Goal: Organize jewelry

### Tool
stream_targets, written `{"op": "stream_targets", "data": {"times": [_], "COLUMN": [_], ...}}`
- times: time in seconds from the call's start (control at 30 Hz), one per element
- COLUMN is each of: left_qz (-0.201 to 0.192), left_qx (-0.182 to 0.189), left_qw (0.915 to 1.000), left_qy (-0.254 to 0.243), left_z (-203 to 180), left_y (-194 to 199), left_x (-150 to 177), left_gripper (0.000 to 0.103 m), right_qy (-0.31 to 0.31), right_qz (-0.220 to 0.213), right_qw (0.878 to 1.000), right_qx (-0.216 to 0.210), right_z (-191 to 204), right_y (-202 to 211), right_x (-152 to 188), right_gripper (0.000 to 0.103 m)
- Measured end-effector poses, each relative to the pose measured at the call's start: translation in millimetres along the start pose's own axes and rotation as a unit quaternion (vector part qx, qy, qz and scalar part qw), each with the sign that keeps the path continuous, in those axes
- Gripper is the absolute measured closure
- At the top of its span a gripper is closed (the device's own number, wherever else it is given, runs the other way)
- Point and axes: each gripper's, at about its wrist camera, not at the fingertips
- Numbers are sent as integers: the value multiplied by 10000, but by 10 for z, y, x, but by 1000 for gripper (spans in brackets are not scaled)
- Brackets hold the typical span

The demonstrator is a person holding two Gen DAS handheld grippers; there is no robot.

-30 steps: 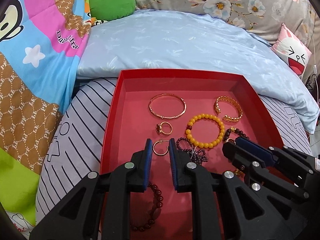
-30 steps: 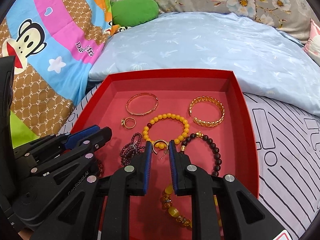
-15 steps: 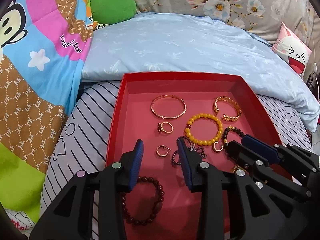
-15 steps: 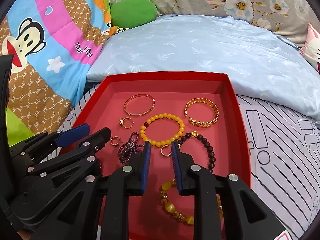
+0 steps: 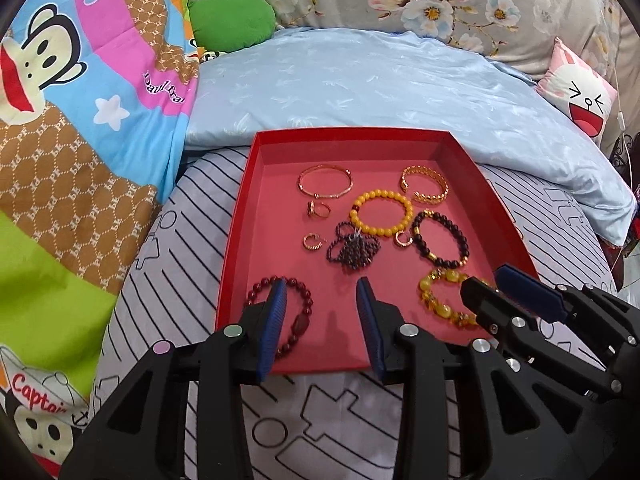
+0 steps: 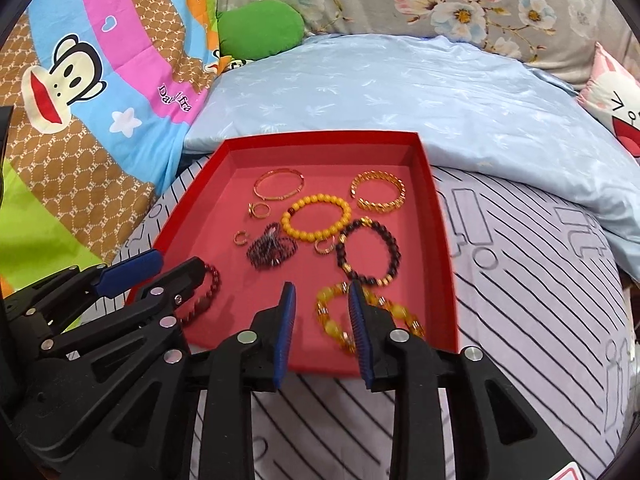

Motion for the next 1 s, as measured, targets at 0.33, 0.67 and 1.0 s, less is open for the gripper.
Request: {"op": "stream_targets", "data": {"times": [0.33, 0.67, 1.0], "left_qz": [77, 39, 28], "left_qx": [-227, -405, -689], "left_qw": [9997, 9992, 9975], "left_qy": [-43, 41, 145], "left_z": [-67, -19, 32], "left_y": [203, 343, 422], "left_x": [191, 263, 298], "left_gripper": [63, 46, 36], "right_qy": [59, -119, 104], "right_qz": [20, -40, -49], "right_qw": [9997, 9996, 9995], "right_qx": [226, 249, 284], "right_z": [-4, -126, -59], "right_y": [227, 338, 384], "right_x": [201, 280, 272], "right_gripper": [63, 42, 41]}}
Point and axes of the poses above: each gripper's, at about its wrist camera, not at the fingertips, and y roughly against the way its jaws point, z to its left, x to its underside, and after that the axes turned 1 degree about z, right-handed
